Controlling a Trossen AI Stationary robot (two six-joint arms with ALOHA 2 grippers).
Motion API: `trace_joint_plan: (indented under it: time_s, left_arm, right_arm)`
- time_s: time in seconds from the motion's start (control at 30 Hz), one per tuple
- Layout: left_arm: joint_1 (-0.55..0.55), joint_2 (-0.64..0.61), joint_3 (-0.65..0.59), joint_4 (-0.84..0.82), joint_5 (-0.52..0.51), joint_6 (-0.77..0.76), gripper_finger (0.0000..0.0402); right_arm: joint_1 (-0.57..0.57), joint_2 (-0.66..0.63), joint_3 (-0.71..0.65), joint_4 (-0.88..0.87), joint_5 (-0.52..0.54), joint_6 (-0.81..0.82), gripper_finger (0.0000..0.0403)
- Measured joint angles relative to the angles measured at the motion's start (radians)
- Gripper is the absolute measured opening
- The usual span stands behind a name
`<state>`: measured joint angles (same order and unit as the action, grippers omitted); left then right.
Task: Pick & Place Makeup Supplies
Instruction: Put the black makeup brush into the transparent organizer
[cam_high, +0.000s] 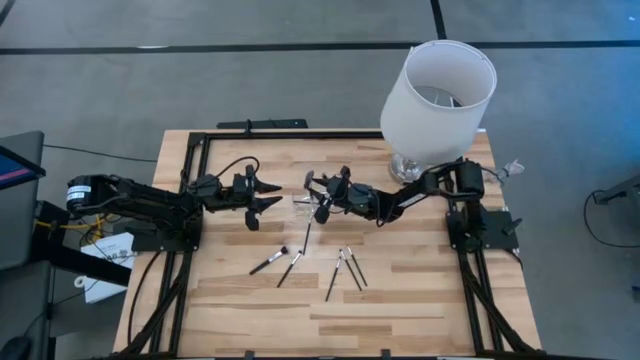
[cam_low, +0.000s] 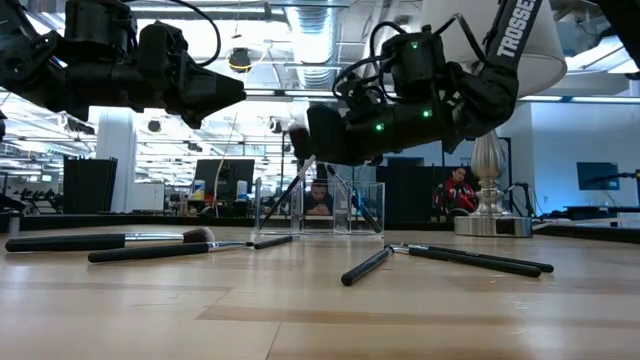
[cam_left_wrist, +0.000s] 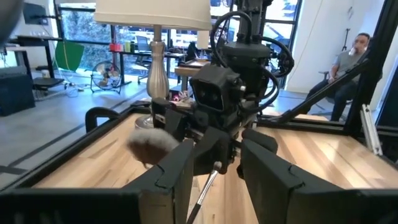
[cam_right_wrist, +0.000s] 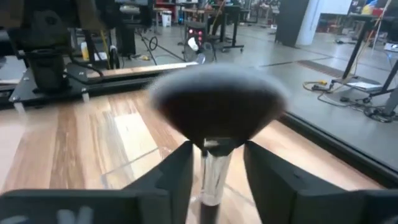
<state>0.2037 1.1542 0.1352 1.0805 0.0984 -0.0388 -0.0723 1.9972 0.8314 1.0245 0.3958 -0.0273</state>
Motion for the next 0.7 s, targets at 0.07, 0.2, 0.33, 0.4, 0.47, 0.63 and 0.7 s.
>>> trace_joint_plan:
  time_s: [0.07,0.2,0.33,0.4,0.47,0.63,0.7]
  left_arm:
    - [0.000,0.000,0.000,0.000,0.003,-0.024,0.0131]
    - [0.000,0.000,0.000,-0.004,0.032,-0.073,0.0131]
    - [-0.012,0.000,0.000,-0.004,0.124,-0.155,0.0131]
    - [-0.035,0.000,0.000,-0.008,0.208,-0.177,0.0131]
    - [-0.079,0.000,0.000,-0.011,0.271,-0.179,0.0131]
    - [-0.239,0.000,0.014,-0.049,0.174,-0.179,0.0131]
    - [-0.297,0.000,0.047,-0.151,0.063,-0.175,0.0131]
  right_arm:
    - [0.000,-0.005,0.000,-0.001,0.000,-0.006,0.0165]
    - [0.008,-0.043,0.000,-0.003,0.000,-0.009,0.0195]
    - [0.043,-0.121,0.000,-0.032,0.000,-0.069,0.0210]
    - [0.068,-0.182,0.000,-0.058,-0.001,-0.114,0.0212]
    - [0.091,-0.259,0.000,-0.092,-0.002,-0.137,0.0214]
    - [0.123,-0.455,0.001,-0.221,-0.003,-0.037,0.0214]
    - [0.132,-0.524,0.002,-0.354,-0.003,0.062,0.0214]
